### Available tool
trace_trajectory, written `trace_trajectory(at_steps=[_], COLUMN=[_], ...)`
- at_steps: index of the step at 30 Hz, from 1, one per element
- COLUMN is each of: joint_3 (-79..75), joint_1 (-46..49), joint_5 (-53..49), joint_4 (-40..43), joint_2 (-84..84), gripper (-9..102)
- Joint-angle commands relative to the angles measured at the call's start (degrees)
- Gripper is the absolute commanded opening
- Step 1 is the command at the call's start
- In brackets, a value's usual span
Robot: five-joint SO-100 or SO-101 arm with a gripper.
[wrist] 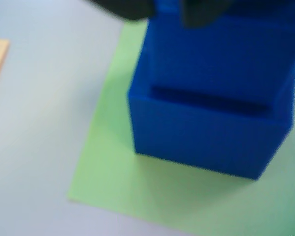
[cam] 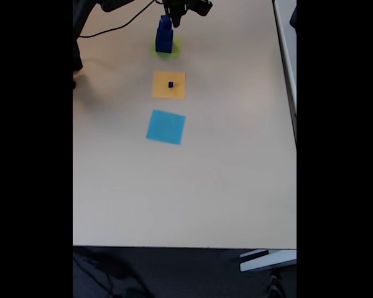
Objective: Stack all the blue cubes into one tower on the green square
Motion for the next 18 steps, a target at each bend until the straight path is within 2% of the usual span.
trace_trajectory(at_steps=[1,18], joint_3=[-3.69,-2.29], joint_1=[-0.44,0.0], joint_5=[0.79,0.35], joint_4=[0.62,0.88], joint_2=[5.62,6.5], gripper=[0,0])
